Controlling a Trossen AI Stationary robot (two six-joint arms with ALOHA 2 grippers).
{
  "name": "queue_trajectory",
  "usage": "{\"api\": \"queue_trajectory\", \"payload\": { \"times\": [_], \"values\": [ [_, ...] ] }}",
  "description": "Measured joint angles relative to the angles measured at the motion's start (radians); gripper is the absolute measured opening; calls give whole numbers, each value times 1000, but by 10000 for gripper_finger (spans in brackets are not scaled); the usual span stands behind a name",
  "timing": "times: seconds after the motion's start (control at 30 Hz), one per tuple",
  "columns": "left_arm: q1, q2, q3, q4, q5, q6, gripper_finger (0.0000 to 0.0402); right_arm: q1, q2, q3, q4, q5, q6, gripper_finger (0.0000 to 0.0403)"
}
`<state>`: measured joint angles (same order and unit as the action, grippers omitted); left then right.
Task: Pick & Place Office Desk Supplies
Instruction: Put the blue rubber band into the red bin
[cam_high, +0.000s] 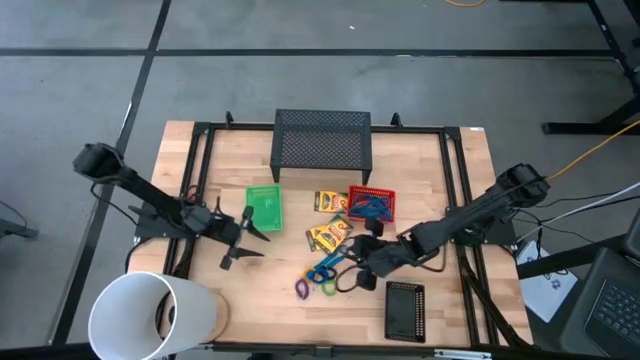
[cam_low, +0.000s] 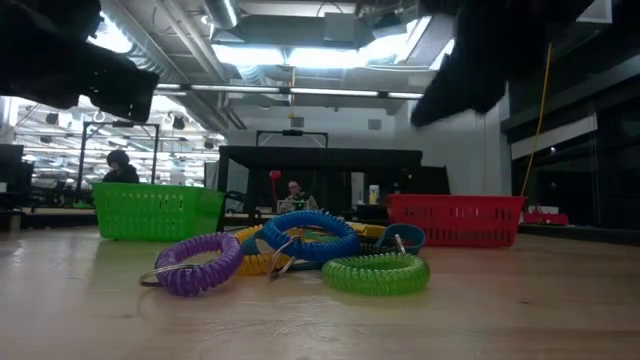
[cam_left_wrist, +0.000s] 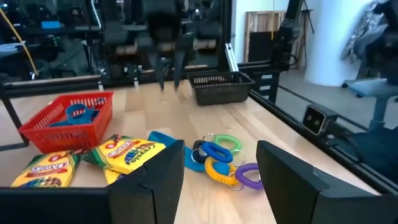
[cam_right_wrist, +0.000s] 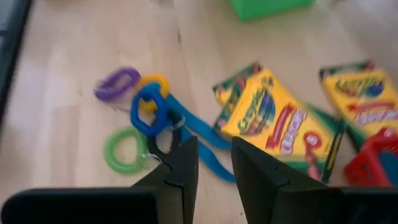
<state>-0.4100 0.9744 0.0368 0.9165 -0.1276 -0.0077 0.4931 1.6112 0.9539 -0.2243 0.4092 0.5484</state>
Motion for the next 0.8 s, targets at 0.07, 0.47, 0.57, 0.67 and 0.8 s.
{"api": "queue_trajectory", "payload": {
  "times": [0.07, 0.47, 0.57, 0.67, 0.8],
  "values": [
    [-1, -3, 0, -3, 1, 10, 196, -20, 49, 0, 1, -52, 15, 98],
    [0, 1, 0, -8, -11, 11, 196, -78, 177, 0, 21, -155, 47, 98],
    [0, 1, 0, -9, -12, 11, 196, -89, 177, 0, 41, -161, 46, 98],
    [0, 1, 0, -24, -13, 5, 196, -102, 177, 0, 37, -163, 47, 98],
    [0, 2, 0, -39, -39, 0, 196, -118, 177, 0, 37, -159, 62, 98]
  ]
}}
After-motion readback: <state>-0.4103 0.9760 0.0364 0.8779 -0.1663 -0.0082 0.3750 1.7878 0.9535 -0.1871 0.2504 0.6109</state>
